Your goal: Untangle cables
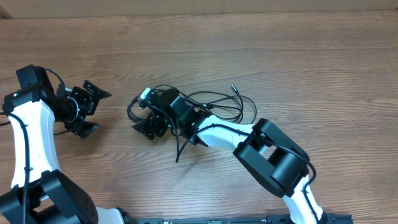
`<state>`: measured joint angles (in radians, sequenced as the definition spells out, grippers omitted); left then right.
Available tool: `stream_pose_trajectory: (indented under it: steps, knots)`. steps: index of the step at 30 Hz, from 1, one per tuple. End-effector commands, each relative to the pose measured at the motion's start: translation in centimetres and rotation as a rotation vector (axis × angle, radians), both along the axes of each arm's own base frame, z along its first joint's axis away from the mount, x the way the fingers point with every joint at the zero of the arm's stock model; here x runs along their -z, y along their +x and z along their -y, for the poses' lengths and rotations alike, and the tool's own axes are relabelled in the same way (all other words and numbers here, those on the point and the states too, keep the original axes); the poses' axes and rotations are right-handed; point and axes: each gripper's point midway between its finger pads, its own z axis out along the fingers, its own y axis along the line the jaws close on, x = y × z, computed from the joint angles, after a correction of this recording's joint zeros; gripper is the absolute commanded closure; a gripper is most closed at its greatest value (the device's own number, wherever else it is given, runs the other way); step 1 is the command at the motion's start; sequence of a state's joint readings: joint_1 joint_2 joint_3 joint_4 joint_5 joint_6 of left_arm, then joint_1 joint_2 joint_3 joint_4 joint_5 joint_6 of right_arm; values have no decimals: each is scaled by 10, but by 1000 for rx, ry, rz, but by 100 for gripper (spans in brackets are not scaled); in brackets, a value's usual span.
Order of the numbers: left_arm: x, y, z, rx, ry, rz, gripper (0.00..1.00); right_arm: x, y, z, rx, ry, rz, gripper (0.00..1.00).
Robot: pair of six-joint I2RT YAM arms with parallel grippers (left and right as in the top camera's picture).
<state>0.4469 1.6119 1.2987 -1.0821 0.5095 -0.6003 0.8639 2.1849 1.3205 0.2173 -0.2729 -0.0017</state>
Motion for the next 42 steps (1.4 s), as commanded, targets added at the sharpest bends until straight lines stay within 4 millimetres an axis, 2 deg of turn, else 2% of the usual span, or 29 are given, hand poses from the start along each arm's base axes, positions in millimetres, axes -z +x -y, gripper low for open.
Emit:
stream_pose_trajectory:
  steps: [1,7,8,9,10,12,14,16,21,23,27,30,32,36,37,40,42]
  knots:
    - [-13,1,3,8,-2,28,1,10,11,-4,27,-11,19,22]
    - [-13,0,4,9,-5,24,0,50,6,2,31,-94,-63,52]
    - [-13,0,4,10,-5,23,0,54,3,5,31,-113,-79,60]
    - [-12,-1,6,15,-6,19,0,59,1,9,33,-136,-95,76]
    - [-12,-1,8,35,-2,23,1,61,-1,12,36,-152,-109,88]
    - [-12,0,14,108,19,46,0,58,3,25,88,-165,-172,96]
    - [-12,1,24,185,38,69,0,45,13,38,145,-156,-219,96]
    - [-12,3,36,264,53,89,1,22,22,53,168,-140,-245,96]
    - [-13,6,74,463,84,143,0,-52,42,104,270,-82,-301,96]
    - [-13,8,87,509,90,156,1,-74,47,128,329,-71,-327,96]
    - [-15,13,115,592,95,196,0,-104,52,169,403,-41,-380,96]
    - [-15,14,137,647,95,220,0,-125,51,183,371,29,-425,96]
    - [-15,13,152,646,76,208,3,-136,47,185,329,79,-453,96]
    - [-19,17,185,553,-6,178,0,-138,47,189,333,103,-493,96]
    - [-25,20,196,554,-44,202,0,-138,47,189,335,101,-495,96]
    - [-58,33,239,649,-204,386,1,-136,46,190,340,94,-499,96]
    - [-73,42,254,670,-242,469,1,-135,45,191,341,91,-503,96]
